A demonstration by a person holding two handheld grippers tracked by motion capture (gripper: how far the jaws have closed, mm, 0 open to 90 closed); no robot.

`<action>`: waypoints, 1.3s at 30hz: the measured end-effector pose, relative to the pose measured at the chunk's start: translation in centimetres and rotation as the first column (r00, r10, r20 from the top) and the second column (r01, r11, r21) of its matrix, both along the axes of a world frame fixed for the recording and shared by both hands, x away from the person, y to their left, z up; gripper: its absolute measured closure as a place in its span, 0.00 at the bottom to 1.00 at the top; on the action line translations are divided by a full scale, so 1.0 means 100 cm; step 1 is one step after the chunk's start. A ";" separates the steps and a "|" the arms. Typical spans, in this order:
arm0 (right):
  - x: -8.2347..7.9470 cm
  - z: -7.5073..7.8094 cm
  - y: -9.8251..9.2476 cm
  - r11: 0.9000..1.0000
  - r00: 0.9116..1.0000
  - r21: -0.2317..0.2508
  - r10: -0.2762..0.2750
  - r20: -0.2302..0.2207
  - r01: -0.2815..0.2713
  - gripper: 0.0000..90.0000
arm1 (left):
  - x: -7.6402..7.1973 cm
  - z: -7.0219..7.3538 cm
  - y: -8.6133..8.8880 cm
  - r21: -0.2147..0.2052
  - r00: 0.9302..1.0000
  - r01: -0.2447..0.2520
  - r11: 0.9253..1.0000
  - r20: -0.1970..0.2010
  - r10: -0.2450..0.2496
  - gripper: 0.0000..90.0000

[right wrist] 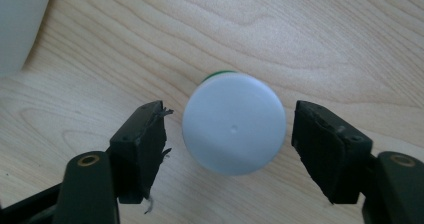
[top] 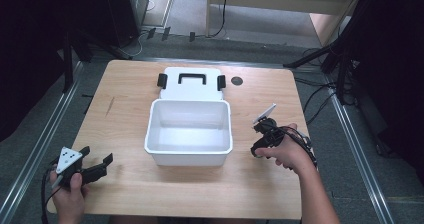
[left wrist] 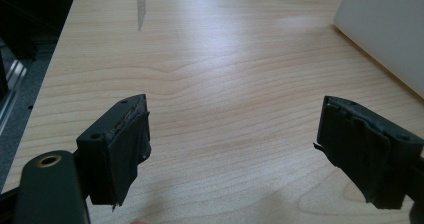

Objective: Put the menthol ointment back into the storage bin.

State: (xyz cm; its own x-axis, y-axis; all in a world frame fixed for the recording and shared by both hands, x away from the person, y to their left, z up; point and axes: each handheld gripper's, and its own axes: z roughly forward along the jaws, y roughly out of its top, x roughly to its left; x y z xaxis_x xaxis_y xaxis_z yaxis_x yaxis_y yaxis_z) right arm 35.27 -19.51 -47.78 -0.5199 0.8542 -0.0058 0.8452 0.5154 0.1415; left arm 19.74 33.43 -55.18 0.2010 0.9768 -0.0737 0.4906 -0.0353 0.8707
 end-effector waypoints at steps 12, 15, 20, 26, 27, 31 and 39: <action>0.008 -0.005 0.002 0.999 0.999 0.032 -0.028 -0.035 0.029 0.57 | 0.001 0.000 0.000 0.000 1.000 0.000 1.000 -0.003 0.000 0.16; 0.007 0.000 0.002 0.999 0.999 0.049 -0.016 -0.035 0.018 0.57 | 0.001 0.000 0.000 0.001 1.000 0.001 1.000 -0.002 -0.001 0.17; 0.006 0.009 0.003 0.998 1.000 0.055 -0.006 -0.023 0.008 0.57 | 0.001 0.000 0.000 0.001 1.000 0.000 1.000 -0.002 0.000 0.17; 0.003 0.019 0.005 0.998 1.000 0.064 0.019 -0.017 -0.018 0.57 | 0.001 0.000 -0.001 0.003 1.000 0.002 1.000 -0.007 -0.002 0.17; 0.003 0.020 0.006 0.998 1.000 0.064 0.018 -0.019 -0.017 0.57 | 0.001 0.000 -0.001 0.003 1.000 0.001 1.000 -0.007 -0.001 0.17; 0.001 0.029 0.006 0.997 0.999 0.078 0.031 -0.010 -0.030 0.57 | 0.001 0.000 -0.001 0.003 1.000 -0.001 1.000 -0.002 0.001 0.16; 0.003 0.045 0.008 0.995 0.999 0.097 0.034 -0.011 -0.033 0.57 | 0.000 0.000 -0.001 0.002 1.000 -0.001 1.000 -0.001 0.001 0.16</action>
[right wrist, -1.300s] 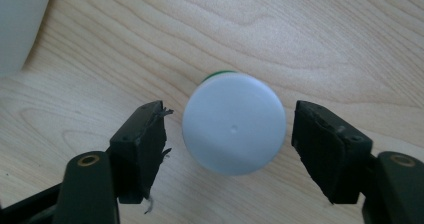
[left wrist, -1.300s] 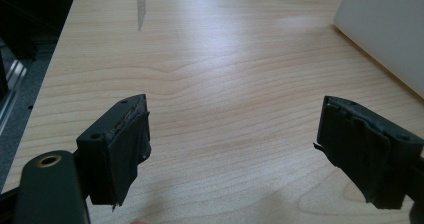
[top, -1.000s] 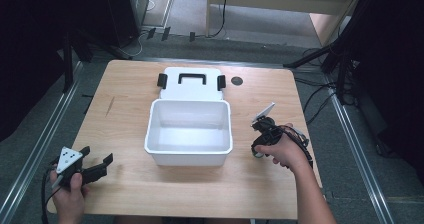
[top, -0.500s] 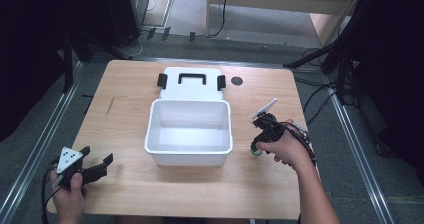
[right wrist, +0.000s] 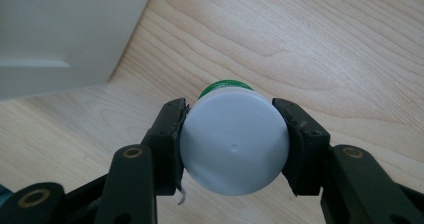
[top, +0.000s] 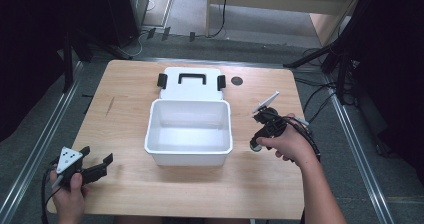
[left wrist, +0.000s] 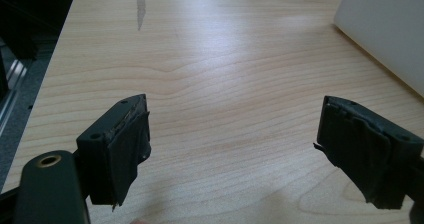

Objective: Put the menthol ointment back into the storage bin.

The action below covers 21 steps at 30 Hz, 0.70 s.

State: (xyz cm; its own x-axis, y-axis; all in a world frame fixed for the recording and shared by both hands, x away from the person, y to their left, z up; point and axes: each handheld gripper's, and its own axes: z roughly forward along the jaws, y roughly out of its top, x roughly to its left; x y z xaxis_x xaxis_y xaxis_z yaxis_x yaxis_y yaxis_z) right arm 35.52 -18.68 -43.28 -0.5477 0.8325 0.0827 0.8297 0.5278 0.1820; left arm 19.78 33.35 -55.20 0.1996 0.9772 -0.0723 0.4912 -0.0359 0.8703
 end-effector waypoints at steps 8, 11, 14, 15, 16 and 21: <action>-0.002 0.018 0.009 0.999 0.999 -0.009 0.035 0.009 -0.035 0.57 | 0.000 0.000 0.000 0.001 1.000 0.000 1.000 0.000 0.000 0.16; -0.001 0.025 0.011 0.999 0.999 -0.012 0.046 0.009 -0.046 0.57 | 0.000 0.000 0.000 0.000 1.000 0.000 1.000 -0.001 0.000 0.16; -0.001 0.032 0.015 0.999 0.999 -0.022 0.048 -0.002 -0.048 0.57 | 0.000 0.000 0.000 0.000 1.000 0.001 1.000 -0.001 -0.001 0.16; -0.001 0.034 0.017 0.998 0.999 -0.020 0.052 0.002 -0.052 0.57 | 0.000 0.000 0.000 0.001 1.000 0.001 1.000 -0.001 -0.001 0.16; -0.001 0.036 0.018 0.998 0.998 -0.019 0.058 0.004 -0.058 0.57 | 0.000 0.000 0.000 0.000 1.000 0.001 1.000 -0.001 -0.001 0.16; -0.001 0.044 0.027 0.997 0.997 -0.021 0.080 0.007 -0.080 0.57 | 0.000 0.000 0.000 -0.001 1.000 0.002 1.000 -0.002 -0.002 0.16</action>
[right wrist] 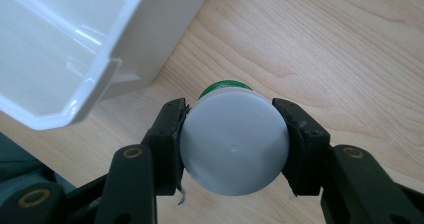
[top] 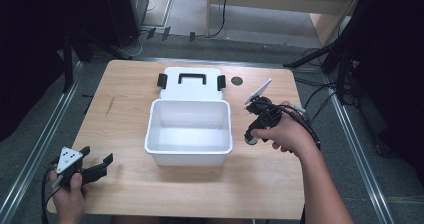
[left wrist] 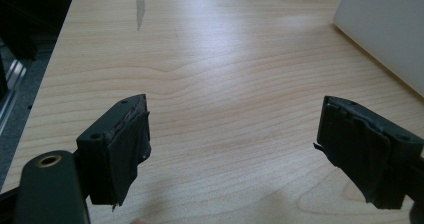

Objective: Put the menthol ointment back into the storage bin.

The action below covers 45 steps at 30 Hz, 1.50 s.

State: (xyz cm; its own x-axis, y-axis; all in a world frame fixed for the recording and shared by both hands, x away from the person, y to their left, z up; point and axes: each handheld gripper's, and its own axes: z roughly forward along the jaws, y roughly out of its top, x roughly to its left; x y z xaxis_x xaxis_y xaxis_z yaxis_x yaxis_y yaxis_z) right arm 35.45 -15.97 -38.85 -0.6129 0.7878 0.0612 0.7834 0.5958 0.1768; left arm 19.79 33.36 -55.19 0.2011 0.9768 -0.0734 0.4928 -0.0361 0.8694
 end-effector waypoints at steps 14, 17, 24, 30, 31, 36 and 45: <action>0.002 0.026 0.026 0.999 0.999 -0.005 0.046 0.024 -0.046 0.57 | 0.001 0.000 0.000 -0.001 1.000 0.003 1.000 -0.005 -0.003 0.17; 0.002 0.028 0.031 0.999 0.998 -0.009 0.051 0.022 -0.051 0.57 | 0.001 0.000 0.000 -0.002 1.000 0.004 1.000 -0.005 -0.004 0.17; 0.004 0.036 0.046 0.998 0.997 -0.005 0.068 0.022 -0.068 0.57 | 0.001 0.000 0.000 -0.001 1.000 0.003 1.000 -0.007 -0.003 0.17; 0.005 0.042 0.058 0.996 0.996 -0.006 0.085 0.029 -0.085 0.57 | 0.001 0.000 0.000 0.002 1.000 0.003 1.000 -0.011 -0.003 0.17; 0.005 0.043 0.062 0.996 0.995 -0.002 0.093 0.031 -0.093 0.57 | 0.001 0.000 0.000 0.002 1.000 0.003 1.000 -0.011 -0.003 0.17; 0.006 0.044 0.069 0.994 0.994 -0.003 0.105 0.031 -0.105 0.57 | 0.001 0.000 0.000 0.004 1.000 0.003 1.000 -0.013 -0.003 0.17; 0.006 0.042 0.082 0.992 0.992 0.006 0.126 0.026 -0.127 0.57 | 0.001 0.000 -0.001 0.004 1.000 0.005 1.000 -0.012 -0.005 0.17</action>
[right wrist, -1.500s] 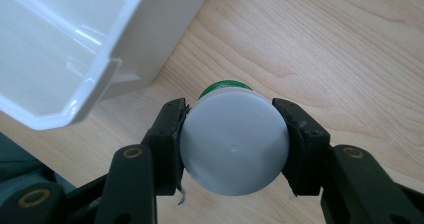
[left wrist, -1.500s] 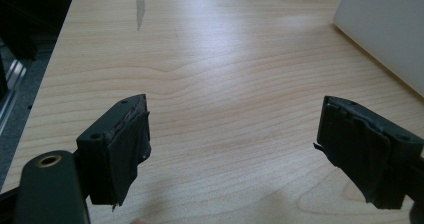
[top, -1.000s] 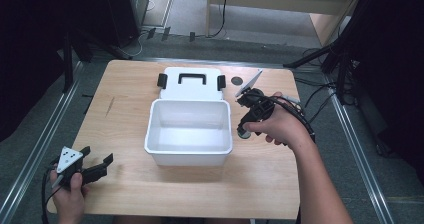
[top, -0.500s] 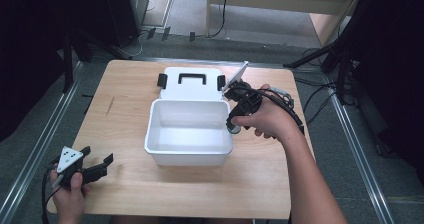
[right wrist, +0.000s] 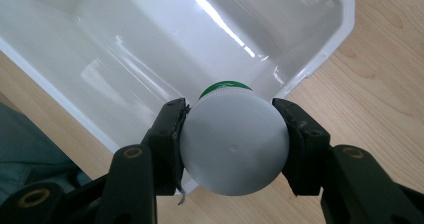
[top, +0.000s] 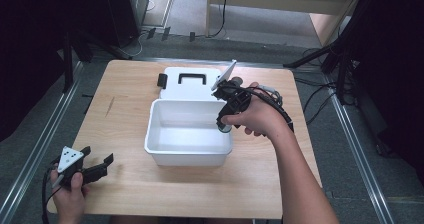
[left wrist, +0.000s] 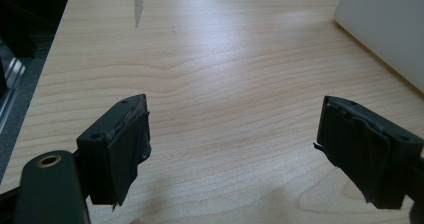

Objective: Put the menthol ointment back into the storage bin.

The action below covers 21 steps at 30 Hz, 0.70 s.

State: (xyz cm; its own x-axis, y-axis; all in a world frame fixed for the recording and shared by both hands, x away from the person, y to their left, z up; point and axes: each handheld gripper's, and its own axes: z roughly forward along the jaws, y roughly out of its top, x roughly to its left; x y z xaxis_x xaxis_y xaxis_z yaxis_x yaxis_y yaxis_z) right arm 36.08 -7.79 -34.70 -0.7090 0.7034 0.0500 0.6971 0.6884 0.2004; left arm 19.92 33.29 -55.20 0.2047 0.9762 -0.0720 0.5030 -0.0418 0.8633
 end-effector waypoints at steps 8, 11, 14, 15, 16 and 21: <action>0.000 -0.001 0.006 1.000 1.000 0.005 0.018 0.004 -0.018 0.57 | 0.000 0.000 0.000 0.005 1.000 0.002 1.000 -0.001 -0.002 0.17; -0.001 -0.002 0.011 1.000 1.000 0.001 0.027 0.003 -0.027 0.57 | 0.000 0.000 0.000 0.005 1.000 0.002 1.000 -0.001 -0.002 0.17; -0.001 -0.004 0.016 0.999 0.999 -0.010 0.044 0.003 -0.044 0.57 | 0.000 0.000 0.000 0.006 1.000 0.003 1.000 0.000 -0.003 0.17; -0.001 -0.004 0.016 0.999 0.999 -0.010 0.044 0.003 -0.044 0.57 | 0.000 0.000 0.000 0.006 1.000 0.003 1.000 0.000 -0.003 0.17; -0.001 -0.005 0.017 0.999 0.999 -0.009 0.048 0.004 -0.048 0.57 | 0.000 0.000 0.000 0.006 1.000 0.003 1.000 0.001 -0.003 0.17; 0.000 -0.012 0.024 0.998 0.998 -0.012 0.057 -0.005 -0.057 0.57 | 0.000 0.000 0.000 0.004 1.000 0.003 1.000 -0.001 -0.003 0.17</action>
State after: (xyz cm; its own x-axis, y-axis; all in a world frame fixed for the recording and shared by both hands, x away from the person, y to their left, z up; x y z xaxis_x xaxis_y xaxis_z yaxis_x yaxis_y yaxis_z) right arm 36.06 -5.38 -35.88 -0.7477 0.6625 0.0450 0.6577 0.7294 0.1885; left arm 19.93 33.28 -55.19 0.2078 0.9758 -0.0680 0.5041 -0.0472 0.8624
